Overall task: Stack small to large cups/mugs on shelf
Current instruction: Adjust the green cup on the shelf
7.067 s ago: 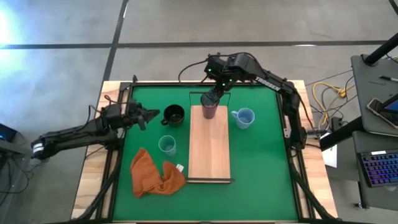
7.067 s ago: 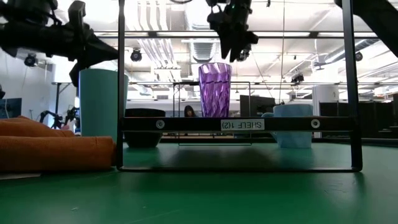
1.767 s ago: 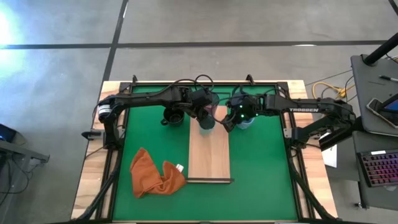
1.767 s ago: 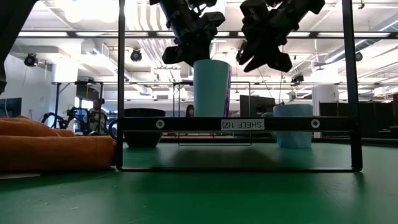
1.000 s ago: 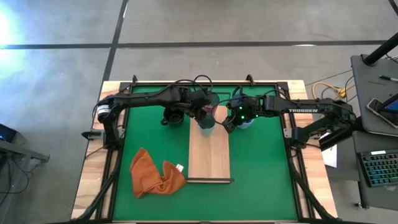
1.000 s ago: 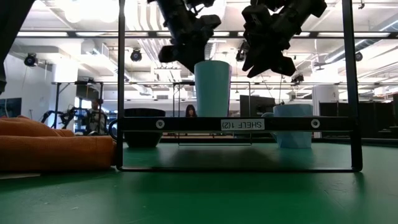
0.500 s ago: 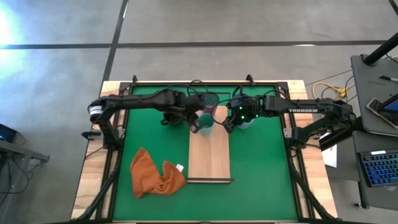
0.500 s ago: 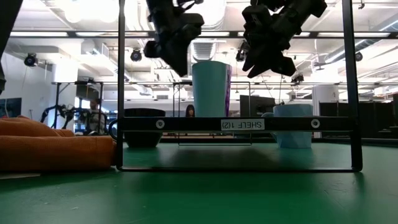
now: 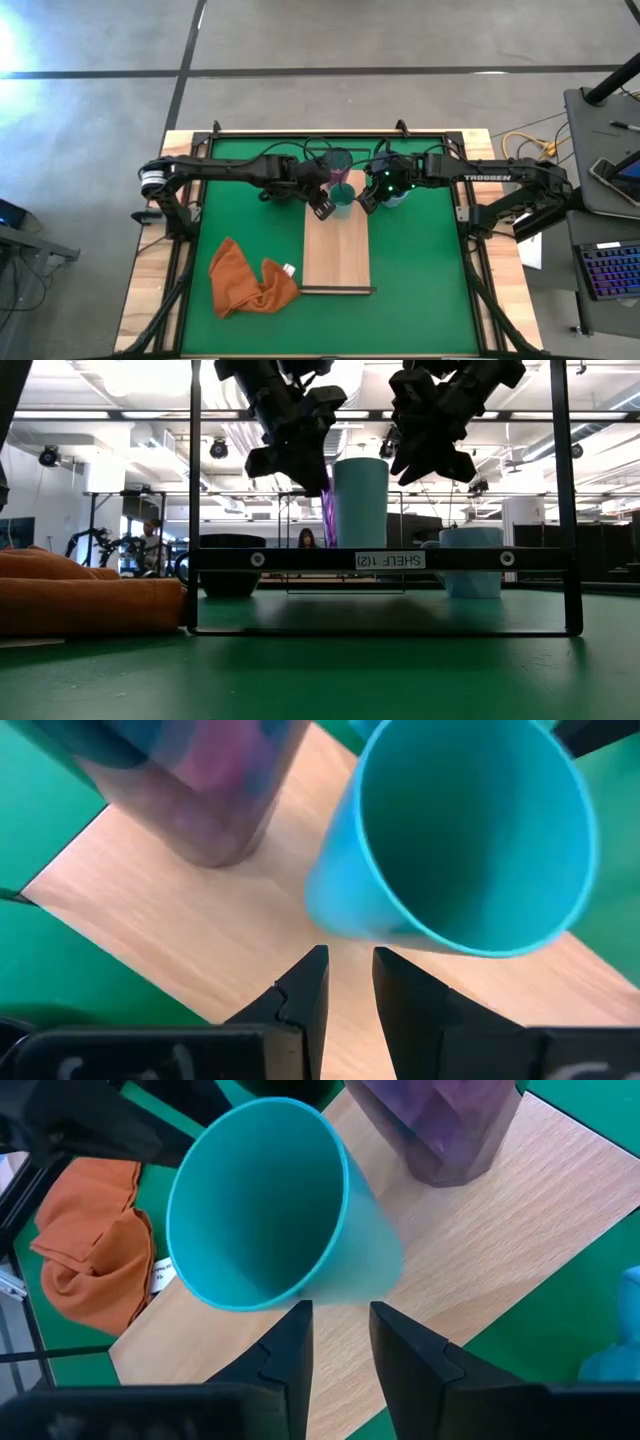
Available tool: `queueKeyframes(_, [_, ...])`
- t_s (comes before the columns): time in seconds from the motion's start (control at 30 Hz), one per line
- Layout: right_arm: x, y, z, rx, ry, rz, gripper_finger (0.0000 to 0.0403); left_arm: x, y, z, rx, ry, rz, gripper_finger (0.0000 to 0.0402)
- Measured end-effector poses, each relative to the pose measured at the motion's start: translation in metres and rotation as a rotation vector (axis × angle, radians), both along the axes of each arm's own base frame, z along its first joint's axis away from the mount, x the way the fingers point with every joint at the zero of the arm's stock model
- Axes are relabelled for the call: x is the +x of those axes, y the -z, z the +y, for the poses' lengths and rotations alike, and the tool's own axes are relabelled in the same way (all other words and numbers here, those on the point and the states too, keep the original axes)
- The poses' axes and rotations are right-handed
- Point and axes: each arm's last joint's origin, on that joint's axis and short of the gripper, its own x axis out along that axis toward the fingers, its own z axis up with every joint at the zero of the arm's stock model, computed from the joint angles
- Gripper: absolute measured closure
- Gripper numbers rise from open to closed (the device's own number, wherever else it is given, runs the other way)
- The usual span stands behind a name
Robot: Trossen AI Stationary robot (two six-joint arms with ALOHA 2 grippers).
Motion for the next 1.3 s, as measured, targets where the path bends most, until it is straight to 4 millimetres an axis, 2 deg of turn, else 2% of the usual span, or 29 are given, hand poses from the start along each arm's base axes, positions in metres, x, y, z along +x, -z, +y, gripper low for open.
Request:
queueKeyframes(0.23, [0.0,0.0,0.0,0.0,0.0,-0.002,0.0307,-0.006,0.003,0.001,0.009,-0.012,0.065,0.0333])
queueKeyframes(0.53, [0.002,-0.001,0.0,0.004,-0.008,-0.023,0.03,-0.006,-0.001,0.0,0.013,-0.014,0.057,0.0333])
queueKeyframes(0.77, [0.009,-0.008,-0.001,-0.033,-0.025,-0.125,0.03,-0.008,-0.006,0.001,0.029,-0.025,0.046,0.0333])
queueKeyframes(1.0, [0.008,-0.007,-0.002,-0.05,-0.027,-0.117,0.03,-0.009,-0.007,0.002,0.052,-0.04,0.051,0.0333])
queueKeyframes(1.13, [0.008,-0.007,-0.002,-0.07,-0.048,-0.115,0.0296,-0.022,-0.01,0.001,0.085,-0.064,0.125,0.0333])
queueKeyframes(1.3, [0.007,-0.009,-0.001,-0.102,-0.09,-0.109,0.0296,-0.053,-0.038,0.0,0.159,-0.113,0.136,0.0333])
